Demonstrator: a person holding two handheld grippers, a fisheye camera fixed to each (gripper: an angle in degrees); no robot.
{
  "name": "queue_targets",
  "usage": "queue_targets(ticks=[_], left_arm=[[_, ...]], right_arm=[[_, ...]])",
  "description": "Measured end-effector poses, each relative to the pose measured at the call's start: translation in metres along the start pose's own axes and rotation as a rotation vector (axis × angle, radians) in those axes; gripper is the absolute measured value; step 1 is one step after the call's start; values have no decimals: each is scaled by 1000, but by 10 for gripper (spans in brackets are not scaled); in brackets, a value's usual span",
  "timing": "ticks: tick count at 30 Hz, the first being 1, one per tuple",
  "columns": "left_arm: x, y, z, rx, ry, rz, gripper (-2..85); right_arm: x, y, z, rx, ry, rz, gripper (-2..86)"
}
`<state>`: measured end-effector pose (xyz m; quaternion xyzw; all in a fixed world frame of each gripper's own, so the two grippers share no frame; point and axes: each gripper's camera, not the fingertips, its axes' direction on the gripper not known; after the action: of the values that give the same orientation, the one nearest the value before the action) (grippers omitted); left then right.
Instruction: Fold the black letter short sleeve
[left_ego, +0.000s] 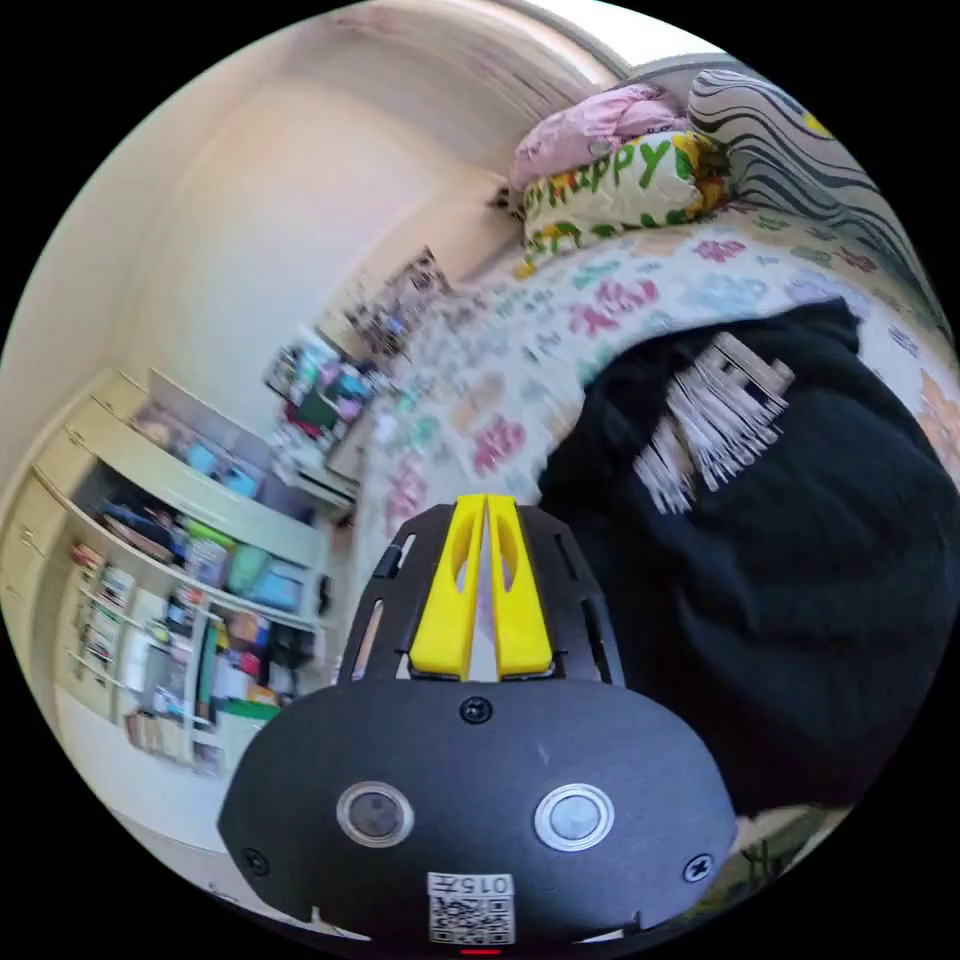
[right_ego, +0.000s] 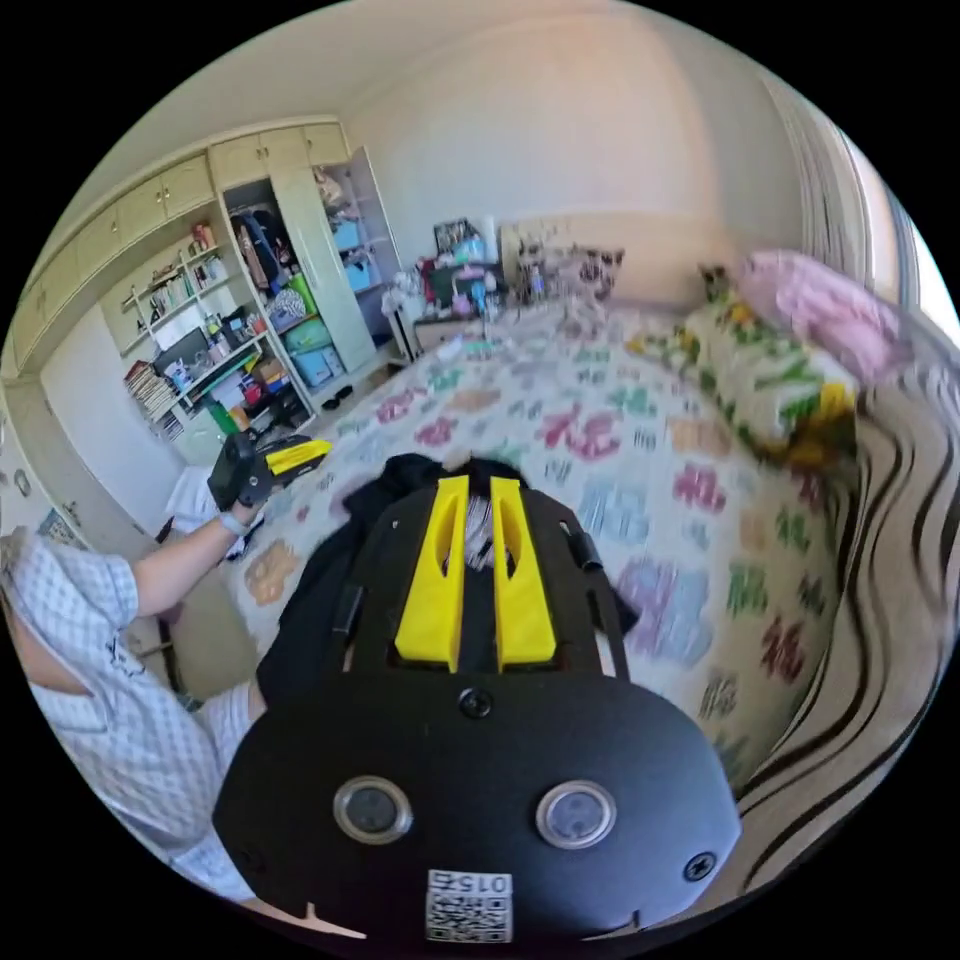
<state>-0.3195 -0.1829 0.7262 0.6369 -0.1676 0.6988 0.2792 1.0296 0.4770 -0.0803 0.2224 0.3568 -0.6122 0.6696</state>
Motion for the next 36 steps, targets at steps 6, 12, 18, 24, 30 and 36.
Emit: queue_targets(ticks=[6, 12, 18, 24, 30, 36], left_arm=[[-56, 168, 30, -236, 568, -496, 15], [-117, 216, 71, -207, 909, -777, 93], [-164, 196, 105, -227, 953, -854, 42], [-242, 185, 116, -239, 1065, -932, -6], [-333, 178, 94, -199, 928, -870, -8], [-349, 201, 98, -298, 932, -821, -6]], right_arm=[[72, 162, 34, -290, -171, 399, 82], [101, 198, 61, -417, -344, 555, 102], [131, 173, 76, -457, -442, 591, 72], [157, 143, 69, -485, -433, 568, 12], [202, 100, 16, -366, -291, 547, 5], [201, 84, 36, -644, -201, 423, 7]])
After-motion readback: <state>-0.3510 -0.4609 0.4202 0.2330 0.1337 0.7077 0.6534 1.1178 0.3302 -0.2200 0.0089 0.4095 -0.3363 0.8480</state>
